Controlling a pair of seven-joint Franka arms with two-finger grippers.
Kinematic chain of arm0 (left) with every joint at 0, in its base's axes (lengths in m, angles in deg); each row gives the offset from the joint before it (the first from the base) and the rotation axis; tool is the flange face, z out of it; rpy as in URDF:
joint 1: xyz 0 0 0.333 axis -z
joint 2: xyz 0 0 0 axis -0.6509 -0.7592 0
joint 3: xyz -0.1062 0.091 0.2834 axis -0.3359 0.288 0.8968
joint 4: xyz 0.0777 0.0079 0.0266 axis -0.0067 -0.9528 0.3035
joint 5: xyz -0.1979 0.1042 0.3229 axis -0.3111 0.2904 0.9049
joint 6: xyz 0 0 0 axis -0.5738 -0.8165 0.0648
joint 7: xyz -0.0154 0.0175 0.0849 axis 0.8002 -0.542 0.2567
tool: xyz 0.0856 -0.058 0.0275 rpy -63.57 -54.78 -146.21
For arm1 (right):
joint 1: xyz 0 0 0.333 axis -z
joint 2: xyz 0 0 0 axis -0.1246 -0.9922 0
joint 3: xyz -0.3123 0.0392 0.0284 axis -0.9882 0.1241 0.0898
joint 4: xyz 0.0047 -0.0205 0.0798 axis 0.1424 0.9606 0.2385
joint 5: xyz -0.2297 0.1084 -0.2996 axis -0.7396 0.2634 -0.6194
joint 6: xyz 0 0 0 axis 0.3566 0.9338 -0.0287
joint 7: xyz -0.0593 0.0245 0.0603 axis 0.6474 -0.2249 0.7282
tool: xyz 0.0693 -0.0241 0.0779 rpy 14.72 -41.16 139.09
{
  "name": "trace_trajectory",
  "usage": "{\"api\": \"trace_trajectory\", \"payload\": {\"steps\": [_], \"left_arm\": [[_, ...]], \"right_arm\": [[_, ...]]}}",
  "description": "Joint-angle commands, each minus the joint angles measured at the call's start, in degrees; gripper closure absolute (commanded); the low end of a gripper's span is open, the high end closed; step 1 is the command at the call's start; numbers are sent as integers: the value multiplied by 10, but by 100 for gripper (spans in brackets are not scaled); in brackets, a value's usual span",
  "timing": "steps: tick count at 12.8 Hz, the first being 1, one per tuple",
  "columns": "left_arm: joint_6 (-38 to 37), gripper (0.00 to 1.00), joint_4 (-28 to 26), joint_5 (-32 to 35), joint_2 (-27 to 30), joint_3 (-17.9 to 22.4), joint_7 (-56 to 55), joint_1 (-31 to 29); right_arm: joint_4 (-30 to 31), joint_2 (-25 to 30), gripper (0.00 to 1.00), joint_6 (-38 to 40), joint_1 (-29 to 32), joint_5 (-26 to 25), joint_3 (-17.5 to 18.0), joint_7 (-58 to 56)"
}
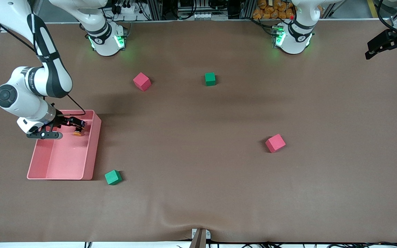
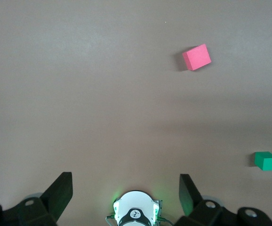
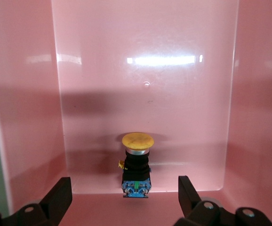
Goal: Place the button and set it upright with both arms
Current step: 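Close the right gripper around the button's black body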
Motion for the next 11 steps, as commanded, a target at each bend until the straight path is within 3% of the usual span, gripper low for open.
{"api": "trace_trajectory", "payload": {"steps": [1,11], "left_arm": [[-12,0,4,7,6,-9,-8,-3],[-12,0,17,3,6,-15,-8,-3]], "right_arm": [[8,-4,0,-13,10,-1,3,-6],[8,-53,0,-39,19,-1,4,-14]]}}
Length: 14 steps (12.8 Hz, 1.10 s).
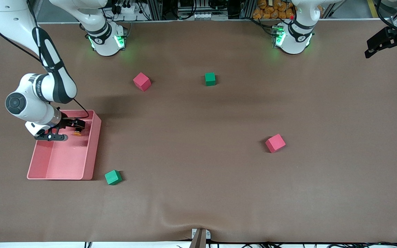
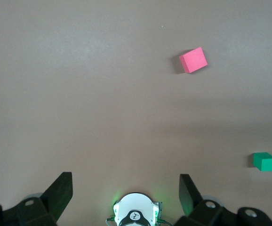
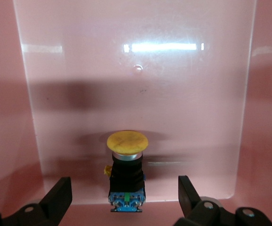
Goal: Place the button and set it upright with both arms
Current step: 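Close the right gripper around the button's black body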
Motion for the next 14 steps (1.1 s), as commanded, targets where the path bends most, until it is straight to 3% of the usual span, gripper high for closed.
{"api": "trace_trajectory", "payload": {"steps": [1,4,11,14], "left_arm": [[-17,0,6,2,13,-6,-7,-4],[-15,0,15,9,8,-7,-55,-1],[-16,0,20,8,6,-10,-45,1],[-13,0,20,10,3,-31,-46,0]], "right_arm": [[4,-6,0,-9,9,-1,5,-11],[4,-19,0,-10,10,-1,4,-11],[5,-29,0,4,10,-1,4,-12],[4,-34,0,3,10,-2,4,-12]]}}
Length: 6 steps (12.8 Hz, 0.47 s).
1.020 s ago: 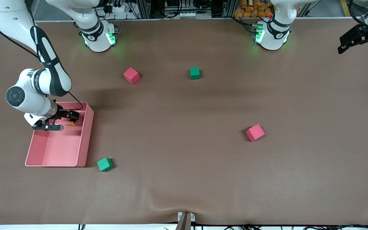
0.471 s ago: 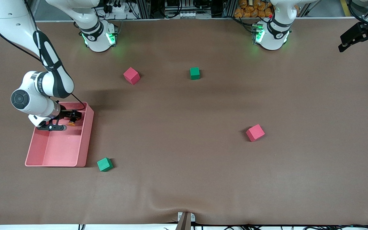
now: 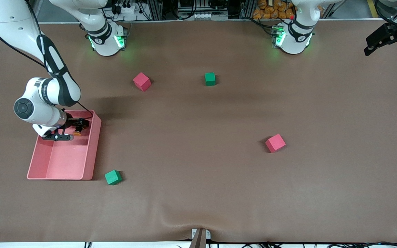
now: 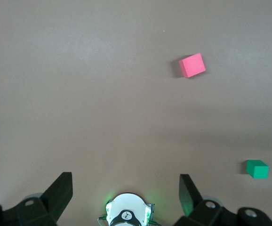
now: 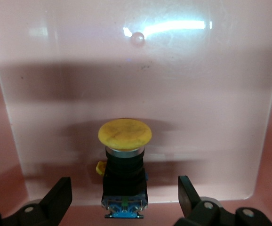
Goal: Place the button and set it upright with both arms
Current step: 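Close the right gripper around the button's black body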
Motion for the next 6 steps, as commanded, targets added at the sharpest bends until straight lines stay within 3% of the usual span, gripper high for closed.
{"api": "trace_trajectory", "payload": {"steps": [1,6], "left_arm": [[-9,0,8,9,1,-17,1,-2],[-12,0,6,9,2,-31,6,-1]], "right_arm": [[2,-5,0,-10,10,-2,4,-12],[0,-22,0,-53,18,-2,4,-12]]}}
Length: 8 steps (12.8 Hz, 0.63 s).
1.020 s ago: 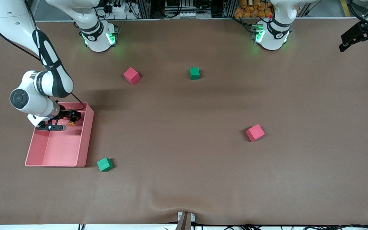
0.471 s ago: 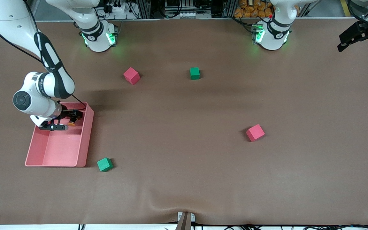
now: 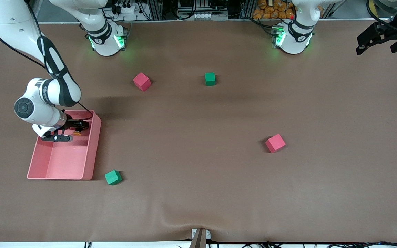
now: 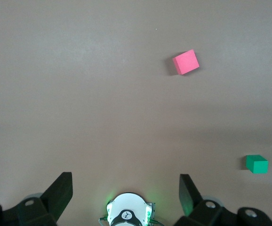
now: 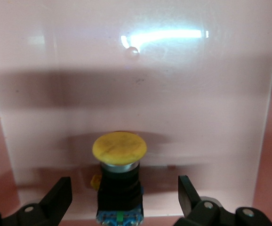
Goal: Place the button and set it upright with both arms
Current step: 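Close the right gripper around the button's black body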
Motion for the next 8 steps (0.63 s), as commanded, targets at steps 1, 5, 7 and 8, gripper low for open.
{"api": "trace_trajectory", "payload": {"steps": [1,5,7,8], "left_arm": [[-10,0,6,9,0,-13,5,-2],[-11,0,6,8,-1,-21,5,-1],[-15,0,5,8,4,-22,5,-1],[-24,0,6,7,7,-31,0,-2]], "right_arm": [[0,-12,0,-20,14,-2,5,-12],[-2,-13,84,-20,14,-2,5,-9],[-2,-13,100,-19,13,-2,5,-10],[-3,-13,100,-19,12,-2,5,-10]]}}
